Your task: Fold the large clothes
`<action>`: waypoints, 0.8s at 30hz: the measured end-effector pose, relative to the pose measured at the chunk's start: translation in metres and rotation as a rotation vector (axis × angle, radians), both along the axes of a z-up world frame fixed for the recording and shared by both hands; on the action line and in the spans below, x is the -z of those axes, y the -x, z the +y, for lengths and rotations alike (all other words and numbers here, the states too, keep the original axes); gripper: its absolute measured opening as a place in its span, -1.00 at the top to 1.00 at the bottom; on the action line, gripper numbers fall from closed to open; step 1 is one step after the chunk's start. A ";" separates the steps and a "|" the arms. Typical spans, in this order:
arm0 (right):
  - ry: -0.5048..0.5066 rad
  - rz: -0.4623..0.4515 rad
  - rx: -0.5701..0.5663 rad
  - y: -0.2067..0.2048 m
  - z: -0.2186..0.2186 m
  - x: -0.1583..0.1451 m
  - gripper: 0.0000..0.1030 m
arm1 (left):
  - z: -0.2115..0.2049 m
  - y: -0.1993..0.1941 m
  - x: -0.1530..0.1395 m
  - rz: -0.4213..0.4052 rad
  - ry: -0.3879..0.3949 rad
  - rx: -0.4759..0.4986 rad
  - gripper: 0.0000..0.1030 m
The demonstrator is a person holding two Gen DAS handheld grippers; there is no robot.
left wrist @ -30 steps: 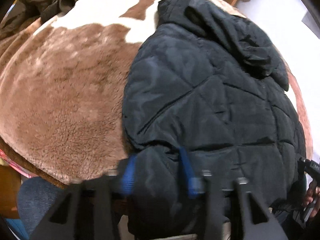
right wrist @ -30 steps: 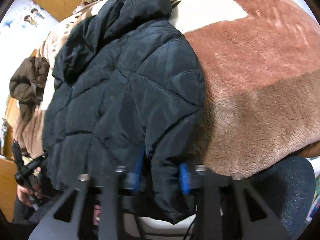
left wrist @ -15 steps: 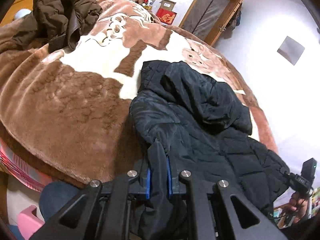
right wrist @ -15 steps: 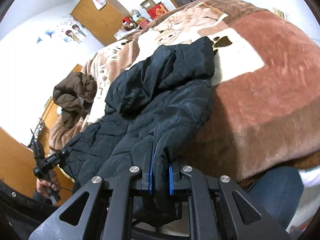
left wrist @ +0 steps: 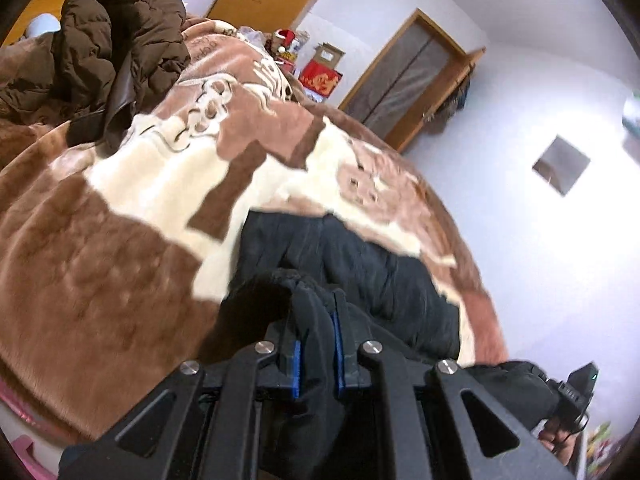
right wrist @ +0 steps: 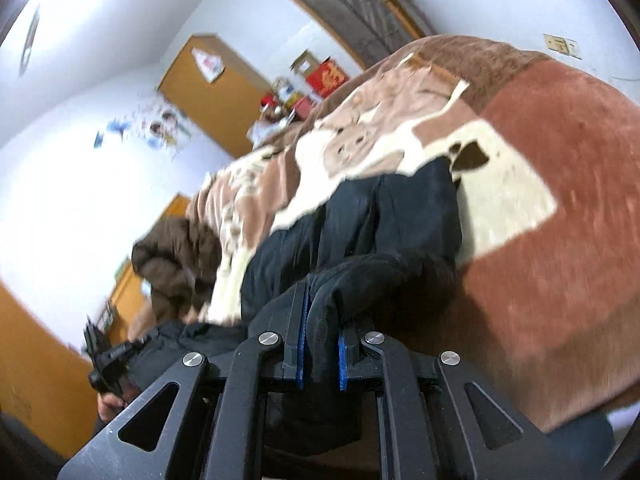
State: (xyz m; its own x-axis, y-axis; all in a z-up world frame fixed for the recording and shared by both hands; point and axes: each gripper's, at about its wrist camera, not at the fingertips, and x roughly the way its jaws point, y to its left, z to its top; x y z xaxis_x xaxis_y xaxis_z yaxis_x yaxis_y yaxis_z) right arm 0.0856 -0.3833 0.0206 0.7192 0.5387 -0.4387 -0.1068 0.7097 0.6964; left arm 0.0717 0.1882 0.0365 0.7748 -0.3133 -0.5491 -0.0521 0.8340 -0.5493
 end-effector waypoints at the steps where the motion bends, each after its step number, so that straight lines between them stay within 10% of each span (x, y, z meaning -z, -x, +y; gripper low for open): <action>1: -0.002 -0.003 0.007 -0.011 -0.001 -0.003 0.78 | 0.001 -0.012 -0.003 -0.007 0.002 -0.005 0.76; 8: -0.010 0.068 0.066 -0.118 0.000 -0.003 0.78 | 0.004 -0.113 0.001 0.025 0.029 -0.041 0.75; 14: -0.012 0.269 0.109 -0.216 0.001 0.056 0.77 | -0.006 -0.210 0.052 0.166 -0.001 -0.052 0.74; 24: -0.071 0.383 0.080 -0.263 -0.003 0.123 0.68 | -0.020 -0.272 0.125 0.266 -0.018 -0.052 0.63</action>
